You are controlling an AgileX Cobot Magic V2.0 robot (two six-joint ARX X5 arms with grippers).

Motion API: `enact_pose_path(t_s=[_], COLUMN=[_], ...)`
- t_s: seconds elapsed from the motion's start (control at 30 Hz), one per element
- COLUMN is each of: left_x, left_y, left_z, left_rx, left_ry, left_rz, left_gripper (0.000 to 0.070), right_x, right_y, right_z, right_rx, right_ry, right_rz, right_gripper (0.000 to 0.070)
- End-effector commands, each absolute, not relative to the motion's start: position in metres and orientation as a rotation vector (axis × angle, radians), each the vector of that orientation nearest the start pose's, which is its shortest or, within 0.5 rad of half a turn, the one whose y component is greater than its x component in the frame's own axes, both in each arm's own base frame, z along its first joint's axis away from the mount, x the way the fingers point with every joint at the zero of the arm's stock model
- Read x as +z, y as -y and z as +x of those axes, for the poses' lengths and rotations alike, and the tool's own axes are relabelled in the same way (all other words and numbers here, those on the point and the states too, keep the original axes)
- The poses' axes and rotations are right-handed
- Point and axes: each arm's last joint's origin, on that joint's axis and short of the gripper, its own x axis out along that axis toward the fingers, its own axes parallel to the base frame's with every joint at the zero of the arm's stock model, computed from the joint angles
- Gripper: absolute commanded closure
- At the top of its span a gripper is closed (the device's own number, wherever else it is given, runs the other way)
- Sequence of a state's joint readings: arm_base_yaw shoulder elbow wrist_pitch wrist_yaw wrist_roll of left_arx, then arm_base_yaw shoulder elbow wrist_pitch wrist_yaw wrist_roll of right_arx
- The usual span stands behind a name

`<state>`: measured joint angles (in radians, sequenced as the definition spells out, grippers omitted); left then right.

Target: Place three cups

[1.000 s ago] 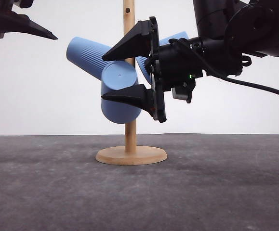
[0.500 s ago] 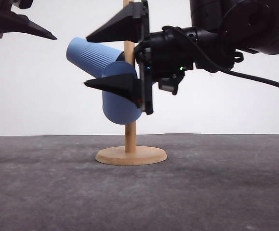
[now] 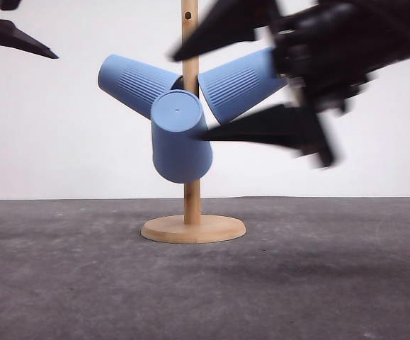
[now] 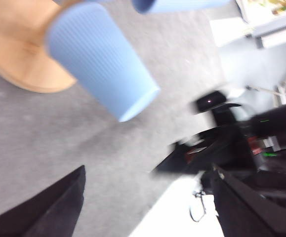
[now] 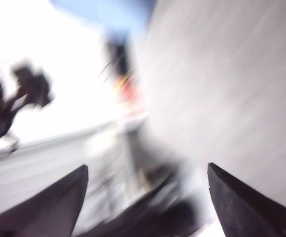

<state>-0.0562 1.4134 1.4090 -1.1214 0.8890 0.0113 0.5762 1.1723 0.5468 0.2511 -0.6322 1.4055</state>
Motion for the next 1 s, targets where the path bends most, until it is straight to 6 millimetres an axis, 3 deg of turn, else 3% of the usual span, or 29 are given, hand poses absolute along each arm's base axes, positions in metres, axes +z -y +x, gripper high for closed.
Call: enact_pose_path(t_s=[0.0, 0.07, 0.23, 0.4, 0.47, 0.53, 0.67, 0.7, 0.77, 0.97], left_x=[0.352, 0.353, 0.355, 0.349, 0.342, 0.332, 0.308, 0.302, 0.293, 0.276], left_y=[0.034, 0.029, 0.020, 0.017, 0.015, 0.014, 0.013, 0.013, 0.013, 0.012], left_z=[0.259, 0.257, 0.248, 0.233, 0.222, 0.210, 0.184, 0.178, 0.166, 0.138], left_rx=[-0.810, -0.753, -0.630, -0.510, -0.471, -0.434, -0.391, -0.391, -0.393, -0.363], left_ry=[-1.040, -1.039, -1.011, -0.895, -0.812, -0.736, -0.607, -0.582, -0.545, -0.491], left_rz=[-0.431, -0.407, -0.349, -0.287, -0.266, -0.253, -0.213, -0.207, -0.199, -0.177], left_gripper=[0.0285, 0.0321, 0.0323, 0.0324, 0.0324, 0.0358, 0.0577, 0.0653, 0.0700, 0.0700], right_x=[0.217, 0.221, 0.241, 0.274, 0.283, 0.284, 0.285, 0.286, 0.286, 0.269], right_y=[-0.124, -0.104, -0.066, -0.050, -0.047, -0.045, -0.042, -0.042, -0.041, -0.037], right_z=[0.178, 0.171, 0.157, 0.156, 0.158, 0.159, 0.161, 0.161, 0.159, 0.144], right_rx=[0.710, 0.598, 0.350, 0.193, 0.156, 0.148, 0.155, 0.162, 0.181, 0.228], right_ry=[-1.037, -0.969, -0.837, -0.697, -0.660, -0.643, -0.608, -0.588, -0.532, -0.416], right_rz=[0.841, 0.686, 0.246, -0.111, -0.183, -0.189, -0.164, -0.154, -0.133, -0.021], right_gripper=[0.0231, 0.0235, 0.0260, 0.0334, 0.0399, 0.0493, 0.0686, 0.0694, 0.0694, 0.0694])
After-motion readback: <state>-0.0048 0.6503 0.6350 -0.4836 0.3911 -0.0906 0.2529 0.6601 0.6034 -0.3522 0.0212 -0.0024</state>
